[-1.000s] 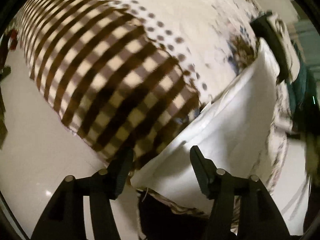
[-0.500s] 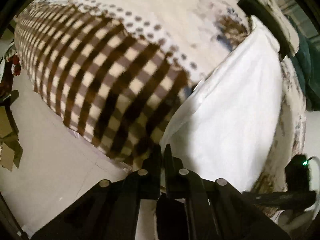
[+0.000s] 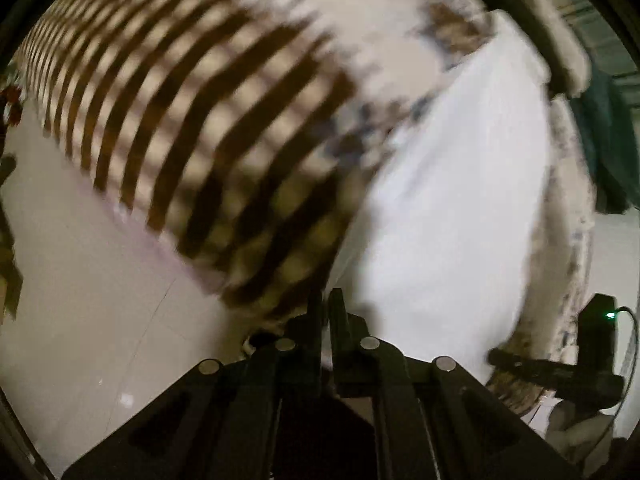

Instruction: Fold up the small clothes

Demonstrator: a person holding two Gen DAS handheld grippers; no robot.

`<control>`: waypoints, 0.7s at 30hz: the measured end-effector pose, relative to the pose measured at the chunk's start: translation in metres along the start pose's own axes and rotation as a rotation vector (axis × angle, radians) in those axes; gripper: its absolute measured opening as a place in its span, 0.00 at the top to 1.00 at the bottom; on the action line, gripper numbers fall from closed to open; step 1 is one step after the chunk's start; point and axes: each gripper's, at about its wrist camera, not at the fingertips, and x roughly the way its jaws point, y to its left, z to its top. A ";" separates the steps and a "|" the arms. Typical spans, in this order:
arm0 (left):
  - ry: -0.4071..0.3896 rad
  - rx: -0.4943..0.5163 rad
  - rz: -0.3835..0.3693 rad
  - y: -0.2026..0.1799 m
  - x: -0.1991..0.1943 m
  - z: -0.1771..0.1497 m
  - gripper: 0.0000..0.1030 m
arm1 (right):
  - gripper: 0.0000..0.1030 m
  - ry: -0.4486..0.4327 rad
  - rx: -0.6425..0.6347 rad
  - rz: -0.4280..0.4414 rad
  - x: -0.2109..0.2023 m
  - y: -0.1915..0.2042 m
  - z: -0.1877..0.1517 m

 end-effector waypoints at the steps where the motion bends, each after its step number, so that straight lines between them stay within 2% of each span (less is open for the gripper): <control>1: 0.007 -0.022 -0.008 0.009 -0.001 -0.002 0.95 | 0.90 0.012 0.011 -0.006 0.002 -0.001 0.001; 3: -0.016 -0.042 -0.019 0.021 -0.012 -0.003 0.87 | 0.86 0.034 0.037 0.037 -0.002 -0.002 0.000; 4: -0.027 -0.042 -0.026 0.025 -0.017 -0.001 0.77 | 0.71 0.033 0.045 0.059 -0.007 -0.008 0.003; 5: -0.038 -0.045 -0.049 0.028 -0.022 0.001 0.61 | 0.60 0.024 0.056 0.088 -0.011 -0.010 0.001; 6: -0.045 -0.051 -0.076 0.031 -0.025 0.003 0.52 | 0.46 0.008 0.070 0.123 -0.015 -0.014 -0.001; 7: -0.054 -0.059 -0.120 0.032 -0.027 0.008 0.42 | 0.44 -0.008 0.084 0.157 -0.018 -0.015 -0.001; 9: -0.041 -0.053 -0.190 0.029 -0.021 0.021 0.42 | 0.44 -0.018 0.102 0.216 -0.017 -0.021 0.000; 12: 0.022 0.019 -0.205 0.006 0.003 0.037 0.42 | 0.44 -0.021 0.161 0.270 -0.001 -0.030 0.006; 14: 0.057 0.086 -0.172 -0.010 0.016 0.037 0.45 | 0.51 -0.027 0.192 0.296 0.006 -0.034 0.003; 15: 0.057 0.144 -0.128 -0.020 0.020 0.036 0.51 | 0.73 -0.026 0.199 0.305 0.011 -0.035 0.000; 16: 0.046 0.188 -0.091 -0.026 0.020 0.034 0.84 | 0.94 -0.014 0.203 0.297 0.016 -0.033 -0.003; 17: 0.047 0.227 -0.057 -0.032 0.020 0.032 0.93 | 0.95 -0.003 0.207 0.288 0.021 -0.029 -0.008; 19: 0.031 0.249 -0.064 -0.031 0.010 0.030 0.94 | 0.96 -0.001 0.208 0.294 0.026 -0.024 -0.015; 21: 0.060 0.243 -0.092 -0.022 0.008 0.032 0.94 | 0.95 0.045 0.158 0.211 0.039 -0.014 -0.024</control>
